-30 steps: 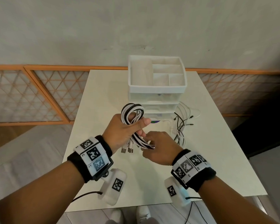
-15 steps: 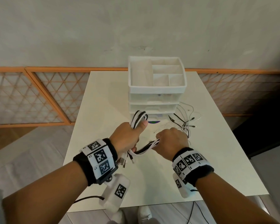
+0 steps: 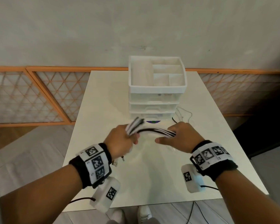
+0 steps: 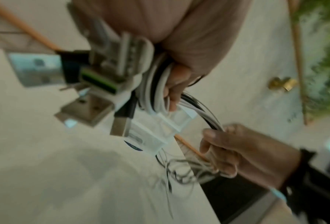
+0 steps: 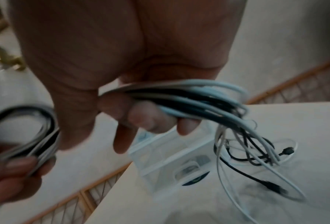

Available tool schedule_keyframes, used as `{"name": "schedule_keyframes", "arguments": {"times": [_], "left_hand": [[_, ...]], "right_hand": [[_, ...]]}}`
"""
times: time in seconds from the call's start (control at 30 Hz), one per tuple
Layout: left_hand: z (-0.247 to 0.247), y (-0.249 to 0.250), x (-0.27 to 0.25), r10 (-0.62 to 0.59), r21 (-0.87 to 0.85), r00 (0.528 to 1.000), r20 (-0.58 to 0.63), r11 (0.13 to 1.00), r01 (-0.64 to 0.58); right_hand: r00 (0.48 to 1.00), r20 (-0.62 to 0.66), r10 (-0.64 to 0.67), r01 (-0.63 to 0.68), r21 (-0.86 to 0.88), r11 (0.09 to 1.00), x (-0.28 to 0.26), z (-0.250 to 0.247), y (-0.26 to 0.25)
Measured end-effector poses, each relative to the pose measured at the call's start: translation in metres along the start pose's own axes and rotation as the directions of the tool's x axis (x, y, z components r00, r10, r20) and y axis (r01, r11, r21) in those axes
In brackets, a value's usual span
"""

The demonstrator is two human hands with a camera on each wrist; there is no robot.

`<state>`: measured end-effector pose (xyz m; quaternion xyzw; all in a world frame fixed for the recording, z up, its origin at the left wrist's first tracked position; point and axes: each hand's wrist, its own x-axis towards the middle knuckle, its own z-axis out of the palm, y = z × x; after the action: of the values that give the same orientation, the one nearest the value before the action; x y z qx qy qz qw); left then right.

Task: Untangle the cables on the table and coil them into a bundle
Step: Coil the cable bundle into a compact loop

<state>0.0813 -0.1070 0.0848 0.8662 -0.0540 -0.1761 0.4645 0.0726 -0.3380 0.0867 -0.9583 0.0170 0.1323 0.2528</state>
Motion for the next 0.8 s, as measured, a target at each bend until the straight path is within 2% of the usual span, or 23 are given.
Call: {"name": "schedule_keyframes", "arguments": {"times": [0.07, 0.13, 0.2, 0.23, 0.3, 0.37, 0.4, 0.47, 0.53, 0.57, 0.67, 0.73, 0.8], "left_hand": [[-0.005, -0.004, 0.006, -0.066, -0.141, 0.992, -0.112, 0.989, 0.05], [-0.002, -0.003, 0.012, -0.131, -0.291, 0.98, -0.153, 0.953, 0.082], [0.005, 0.005, 0.015, -0.182, -0.425, 0.974, -0.133, 0.898, 0.11], [0.009, 0.01, 0.015, -0.188, -0.438, 0.975, -0.118, 0.891, 0.119], [0.017, 0.019, 0.013, -0.165, -0.391, 0.982, -0.095, 0.913, 0.115], [0.023, 0.027, 0.01, -0.107, -0.362, 0.993, -0.049, 0.928, 0.082], [0.025, 0.03, 0.009, -0.073, -0.379, 0.997, -0.018, 0.924, 0.061], [0.028, 0.035, 0.007, -0.025, -0.473, 0.998, 0.05, 0.88, 0.045], [0.028, 0.039, 0.007, -0.026, -0.556, 0.997, 0.072, 0.829, 0.061], [0.027, 0.04, 0.008, -0.053, -0.592, 0.998, 0.041, 0.803, 0.067], [0.015, 0.037, 0.013, -0.207, -0.722, 0.977, -0.043, 0.683, 0.113], [0.004, 0.033, 0.017, -0.253, -0.786, 0.967, 0.016, 0.594, 0.169], [-0.003, 0.03, 0.018, -0.235, -0.829, 0.968, 0.089, 0.521, 0.203]], "right_hand": [[0.998, -0.007, -0.058, 0.057, 0.265, 0.962, -0.004, -0.004, 0.009], [0.989, -0.07, -0.128, 0.146, 0.453, 0.879, -0.007, 0.0, 0.007], [0.967, -0.212, -0.145, 0.237, 0.517, 0.823, -0.008, 0.009, -0.004], [0.949, -0.285, -0.132, 0.271, 0.531, 0.803, -0.008, 0.013, -0.01], [0.911, -0.4, -0.098, 0.33, 0.569, 0.753, -0.011, 0.02, -0.026], [0.894, -0.44, -0.09, 0.369, 0.608, 0.703, -0.015, 0.027, -0.041], [0.889, -0.449, -0.094, 0.378, 0.601, 0.705, -0.015, 0.033, -0.046], [0.876, -0.461, -0.145, 0.395, 0.509, 0.765, -0.015, 0.045, -0.051], [0.857, -0.438, -0.272, 0.443, 0.355, 0.824, -0.015, 0.057, -0.053], [0.843, -0.416, -0.341, 0.478, 0.288, 0.83, -0.018, 0.062, -0.053], [0.817, -0.335, -0.469, 0.553, 0.227, 0.802, -0.03, 0.067, -0.054], [0.8, -0.361, -0.479, 0.587, 0.303, 0.751, -0.033, 0.064, -0.051], [0.778, -0.434, -0.453, 0.612, 0.367, 0.7, -0.03, 0.061, -0.048]]}}
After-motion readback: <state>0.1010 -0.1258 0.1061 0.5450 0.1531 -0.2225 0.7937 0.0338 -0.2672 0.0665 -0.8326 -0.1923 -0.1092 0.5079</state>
